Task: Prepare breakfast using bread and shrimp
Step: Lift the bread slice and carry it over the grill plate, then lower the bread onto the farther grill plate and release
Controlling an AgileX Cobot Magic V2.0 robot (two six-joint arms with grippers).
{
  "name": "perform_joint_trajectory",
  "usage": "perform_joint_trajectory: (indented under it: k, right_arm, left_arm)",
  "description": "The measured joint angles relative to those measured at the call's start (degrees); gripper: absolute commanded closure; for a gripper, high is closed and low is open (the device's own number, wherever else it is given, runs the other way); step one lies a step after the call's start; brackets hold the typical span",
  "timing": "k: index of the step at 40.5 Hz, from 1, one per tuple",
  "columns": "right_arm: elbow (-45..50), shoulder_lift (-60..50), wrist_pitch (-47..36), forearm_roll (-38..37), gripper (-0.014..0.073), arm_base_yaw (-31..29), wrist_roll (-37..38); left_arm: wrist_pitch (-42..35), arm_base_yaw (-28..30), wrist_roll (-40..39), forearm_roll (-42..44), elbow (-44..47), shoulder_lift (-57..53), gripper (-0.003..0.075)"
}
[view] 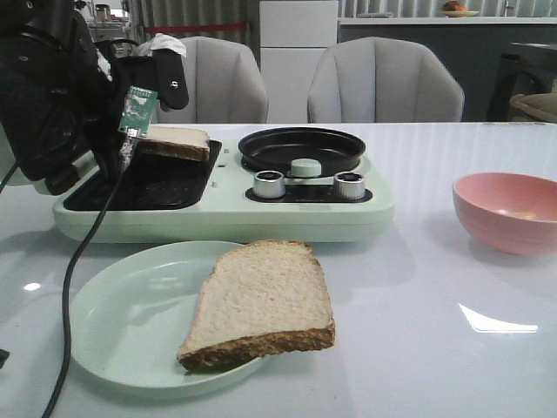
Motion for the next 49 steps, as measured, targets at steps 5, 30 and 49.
perform_joint_trajectory:
  k: [5, 30, 49]
  right_arm:
    - [0.0, 0.0, 0.0, 0.0, 0.0626, 0.0, 0.0]
    - [0.0, 0.0, 0.0, 0.0, 0.0626, 0.0, 0.0]
    - [0.0, 0.0, 0.0, 0.0, 0.0626, 0.0, 0.0]
  left_arm:
    - [0.0, 0.0, 0.0, -3.3, 1.1, -1.2, 0.0106]
    - [3.7, -2.5, 0.0, -16.3, 4.9, -11.2, 0.0063]
    - [13.2, -3.6, 0.0, -51.5, 5.6, -33.1, 0.0063]
